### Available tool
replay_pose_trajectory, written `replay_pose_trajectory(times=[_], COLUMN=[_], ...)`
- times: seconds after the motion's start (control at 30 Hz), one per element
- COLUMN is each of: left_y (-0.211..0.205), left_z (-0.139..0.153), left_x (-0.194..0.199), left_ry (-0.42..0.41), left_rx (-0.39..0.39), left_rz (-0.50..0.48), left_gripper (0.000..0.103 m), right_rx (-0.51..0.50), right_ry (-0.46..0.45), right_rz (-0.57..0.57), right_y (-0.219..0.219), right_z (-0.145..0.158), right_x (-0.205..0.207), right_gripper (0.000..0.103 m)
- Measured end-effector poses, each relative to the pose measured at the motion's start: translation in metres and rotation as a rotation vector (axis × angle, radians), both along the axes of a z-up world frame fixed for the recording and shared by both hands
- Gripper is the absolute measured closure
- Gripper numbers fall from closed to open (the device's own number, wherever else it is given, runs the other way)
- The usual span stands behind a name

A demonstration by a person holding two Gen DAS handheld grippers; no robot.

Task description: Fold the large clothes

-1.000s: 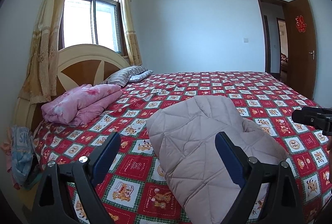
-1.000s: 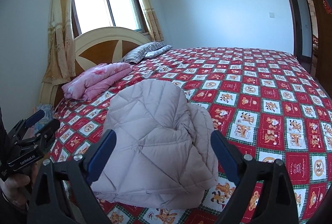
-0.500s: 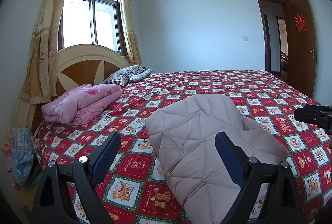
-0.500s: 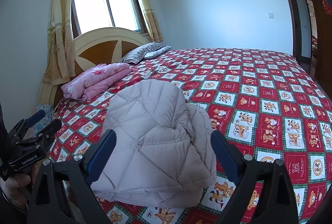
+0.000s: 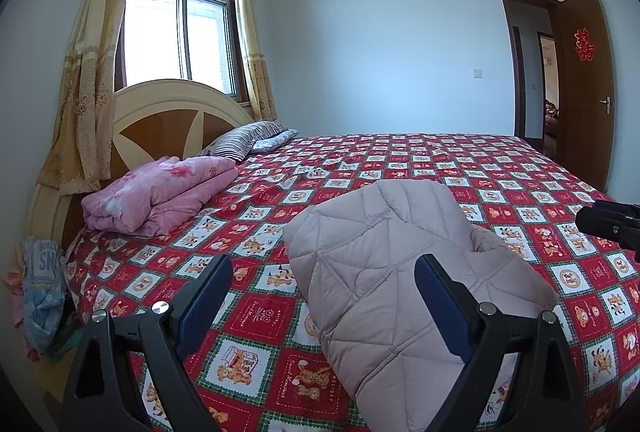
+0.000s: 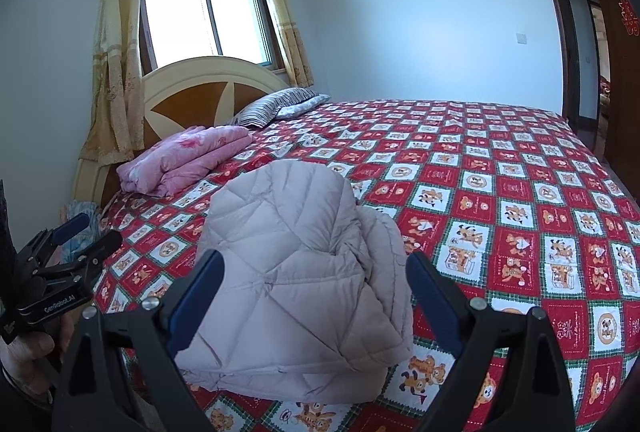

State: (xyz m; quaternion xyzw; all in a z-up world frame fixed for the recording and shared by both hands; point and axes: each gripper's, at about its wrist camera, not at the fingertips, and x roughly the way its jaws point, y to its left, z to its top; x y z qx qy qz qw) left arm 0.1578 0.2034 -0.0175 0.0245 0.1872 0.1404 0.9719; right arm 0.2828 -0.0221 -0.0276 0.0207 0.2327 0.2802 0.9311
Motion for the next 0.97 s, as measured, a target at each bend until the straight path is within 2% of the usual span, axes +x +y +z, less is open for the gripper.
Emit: replay_pose_trajectory(times=[0.4,0.57,0.7,0.97], left_y=[0.0013,0.0,-0.0035,-0.0054], left_z=[0.0,-0.0022,-0.0042,-0.0063], left_x=[0.0003,-0.0017,-0.0018,0.0001], left_ry=[0.002,-0.008,-0.012,-0.011], left_rx=[-0.01,-0.022,0.014,0.024], left_rz=[-0.004,-0.04,-0.031,-0.037], left_gripper=[0.01,0.002,0.002,0.002], right_rx=[-0.005,-0.006,-0.008,-0.015], right_ry=[-0.013,-0.013,-0.008,0.0], right_rz=[0.011,0.015,0.015,0.016], right_y=[0.0021,0.0038,0.0041,0.002], right_z=[0.0015,0.0011,0.0002,-0.0035], right_x=[-0.0018,-0.0024,-0.0015,-0.0008], right_gripper=[0.006,0.006,0.006,0.006])
